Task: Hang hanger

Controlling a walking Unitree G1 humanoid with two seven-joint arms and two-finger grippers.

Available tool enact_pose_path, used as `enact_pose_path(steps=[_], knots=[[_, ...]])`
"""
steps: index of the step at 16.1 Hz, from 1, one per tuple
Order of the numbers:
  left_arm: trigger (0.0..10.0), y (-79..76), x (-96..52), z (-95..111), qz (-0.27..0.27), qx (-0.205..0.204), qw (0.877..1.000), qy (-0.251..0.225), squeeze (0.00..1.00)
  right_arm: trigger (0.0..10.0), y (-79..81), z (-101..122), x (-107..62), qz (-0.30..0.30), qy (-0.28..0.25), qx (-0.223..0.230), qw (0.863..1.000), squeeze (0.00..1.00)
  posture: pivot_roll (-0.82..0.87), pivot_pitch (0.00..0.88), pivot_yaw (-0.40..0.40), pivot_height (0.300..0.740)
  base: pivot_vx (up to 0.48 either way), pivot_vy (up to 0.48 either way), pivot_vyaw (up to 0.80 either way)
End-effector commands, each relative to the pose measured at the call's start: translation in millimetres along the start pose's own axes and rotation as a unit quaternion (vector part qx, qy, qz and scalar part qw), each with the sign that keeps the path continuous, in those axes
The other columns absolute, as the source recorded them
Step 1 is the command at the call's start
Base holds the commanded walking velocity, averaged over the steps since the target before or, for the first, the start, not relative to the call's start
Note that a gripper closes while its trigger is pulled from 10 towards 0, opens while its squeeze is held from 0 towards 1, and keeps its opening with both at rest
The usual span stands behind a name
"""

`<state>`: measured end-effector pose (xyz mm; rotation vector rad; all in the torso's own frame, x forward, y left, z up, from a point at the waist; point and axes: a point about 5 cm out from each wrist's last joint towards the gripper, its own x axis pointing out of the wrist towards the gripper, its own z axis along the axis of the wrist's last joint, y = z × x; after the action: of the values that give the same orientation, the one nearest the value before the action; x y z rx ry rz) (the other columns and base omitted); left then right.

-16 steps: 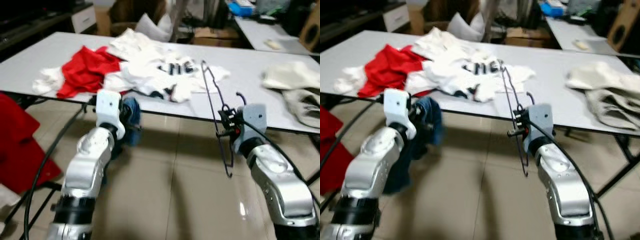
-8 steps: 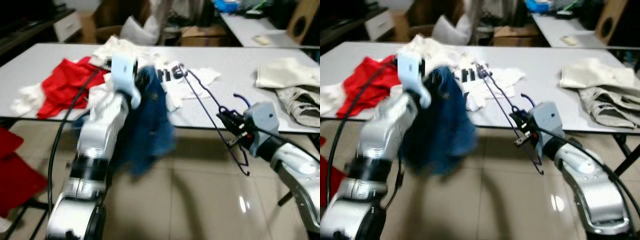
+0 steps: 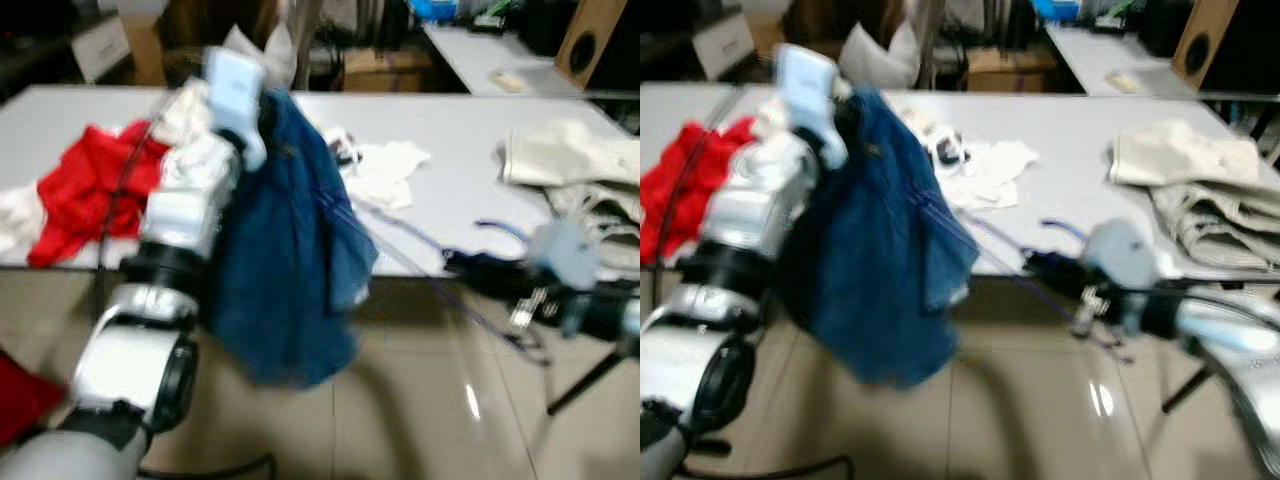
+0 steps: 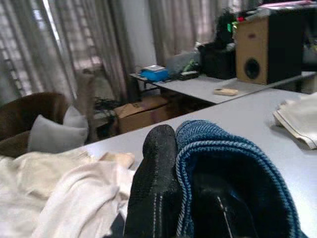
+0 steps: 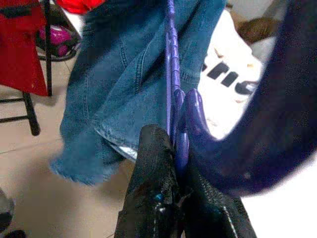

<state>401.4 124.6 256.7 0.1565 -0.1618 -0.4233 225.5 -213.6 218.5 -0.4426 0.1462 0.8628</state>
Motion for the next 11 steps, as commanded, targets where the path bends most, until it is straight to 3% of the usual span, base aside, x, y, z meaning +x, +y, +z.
enact_pose_path(steps=[1,7,11], knots=[[10.0,11.8,-0.3,10,0.011,0.009,1.000,-0.018,0.00,10.0,3.4,9,-4.1,0.023,-0.015,-0.010,1.000,0.00,-0.17,0.000,0.003,0.740,0.368,0.000,0.00],[10.0,-5.9,12.7,50,-0.063,-0.013,0.994,-0.090,0.00,10.0,14.8,4,14.7,0.050,-0.007,-0.010,0.999,0.00,-0.17,0.000,-0.002,0.740,0.369,0.000,0.00],[10.0,-16.3,8.6,78,-0.099,-0.024,0.985,-0.142,0.00,10.0,12.6,7,34.1,0.037,-0.018,-0.018,0.999,0.00,-0.15,0.000,-0.023,0.740,0.371,0.000,0.00]])
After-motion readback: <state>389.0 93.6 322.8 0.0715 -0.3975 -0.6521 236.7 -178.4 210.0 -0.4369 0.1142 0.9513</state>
